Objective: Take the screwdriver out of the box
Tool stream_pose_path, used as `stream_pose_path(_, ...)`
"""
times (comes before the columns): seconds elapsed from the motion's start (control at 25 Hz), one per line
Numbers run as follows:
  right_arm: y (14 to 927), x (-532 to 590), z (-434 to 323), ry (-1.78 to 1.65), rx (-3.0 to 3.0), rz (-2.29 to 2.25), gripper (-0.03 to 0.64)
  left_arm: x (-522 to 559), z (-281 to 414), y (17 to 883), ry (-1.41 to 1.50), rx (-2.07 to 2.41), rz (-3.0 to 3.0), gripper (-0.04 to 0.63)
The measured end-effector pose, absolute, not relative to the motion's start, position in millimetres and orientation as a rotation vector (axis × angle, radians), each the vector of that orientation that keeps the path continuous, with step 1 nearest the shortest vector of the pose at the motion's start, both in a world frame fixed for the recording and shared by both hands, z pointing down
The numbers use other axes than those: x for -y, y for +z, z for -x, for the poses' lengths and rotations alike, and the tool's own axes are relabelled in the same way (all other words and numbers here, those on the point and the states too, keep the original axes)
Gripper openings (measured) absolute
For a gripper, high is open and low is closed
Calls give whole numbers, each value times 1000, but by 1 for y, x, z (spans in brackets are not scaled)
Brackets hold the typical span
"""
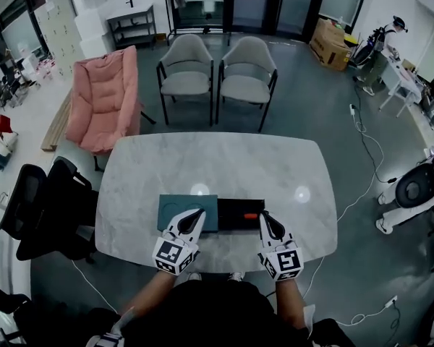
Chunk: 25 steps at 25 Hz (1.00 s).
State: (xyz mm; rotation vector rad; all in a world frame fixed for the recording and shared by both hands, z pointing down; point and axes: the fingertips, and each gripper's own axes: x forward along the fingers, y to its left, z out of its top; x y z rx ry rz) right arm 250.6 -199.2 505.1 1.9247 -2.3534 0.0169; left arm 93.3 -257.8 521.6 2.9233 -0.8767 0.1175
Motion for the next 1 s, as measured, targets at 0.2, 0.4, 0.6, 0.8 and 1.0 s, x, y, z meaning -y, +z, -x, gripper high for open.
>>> stream_pose_path(0.2, 511, 207, -264, 8, 2418, -1804, 23, 259, -112, 523, 132, 950, -2907, 6)
stream_pose_path(0.4, 523, 217, -271, 35, 2491, -1644, 23, 262, -121, 525, 141, 1047, -2876, 6)
stream_pose_path(0.6, 538, 223, -274, 113, 2550, -1481, 23, 260, -128, 525, 134, 1094, -2838, 6)
stream_pose_path(0.8, 556, 226, -272, 129, 2495, -1448, 23, 257, -128, 527, 210, 1075, -2894, 6)
stream_pose_path(1.0, 584, 234, -272, 75, 2382, -1331, 23, 267, -122, 529, 239, 1064, -2907, 6)
